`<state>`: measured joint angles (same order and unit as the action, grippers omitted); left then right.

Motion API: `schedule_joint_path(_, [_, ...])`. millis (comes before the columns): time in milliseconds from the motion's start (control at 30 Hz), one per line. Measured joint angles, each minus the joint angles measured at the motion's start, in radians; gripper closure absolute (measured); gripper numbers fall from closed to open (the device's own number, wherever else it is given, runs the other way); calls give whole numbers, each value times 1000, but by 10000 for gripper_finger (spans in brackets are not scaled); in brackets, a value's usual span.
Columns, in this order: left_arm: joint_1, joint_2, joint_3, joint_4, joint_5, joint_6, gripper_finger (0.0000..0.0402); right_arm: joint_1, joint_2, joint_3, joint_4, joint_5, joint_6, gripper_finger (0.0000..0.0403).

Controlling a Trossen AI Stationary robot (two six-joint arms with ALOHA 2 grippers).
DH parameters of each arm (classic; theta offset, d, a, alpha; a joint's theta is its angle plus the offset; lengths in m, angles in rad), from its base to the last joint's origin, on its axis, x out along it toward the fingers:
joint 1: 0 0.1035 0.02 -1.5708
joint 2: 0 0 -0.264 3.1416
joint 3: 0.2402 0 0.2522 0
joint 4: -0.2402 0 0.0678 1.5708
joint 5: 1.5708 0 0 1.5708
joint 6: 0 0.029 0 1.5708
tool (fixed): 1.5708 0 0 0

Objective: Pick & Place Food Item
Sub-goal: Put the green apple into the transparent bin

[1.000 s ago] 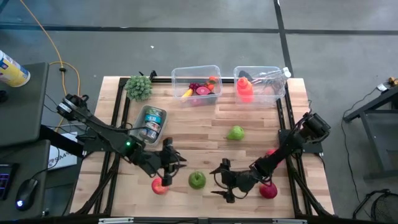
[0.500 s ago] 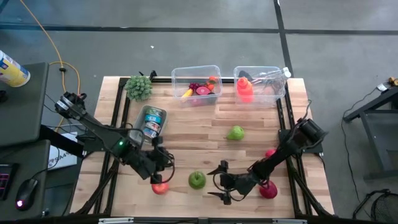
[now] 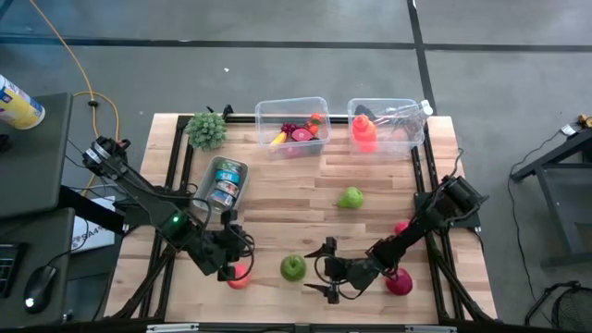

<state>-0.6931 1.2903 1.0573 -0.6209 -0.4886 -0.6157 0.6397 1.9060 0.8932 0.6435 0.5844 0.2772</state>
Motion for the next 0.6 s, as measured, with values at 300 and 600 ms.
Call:
schedule_joint_path(300, [-19,0,0,3,-7,-14,319,-34,0,0,-2,-20,17,34])
schedule_joint_path(600, [-32,22,0,78,-27,-10,319,-51,0,0,-3,-45,-16,34])
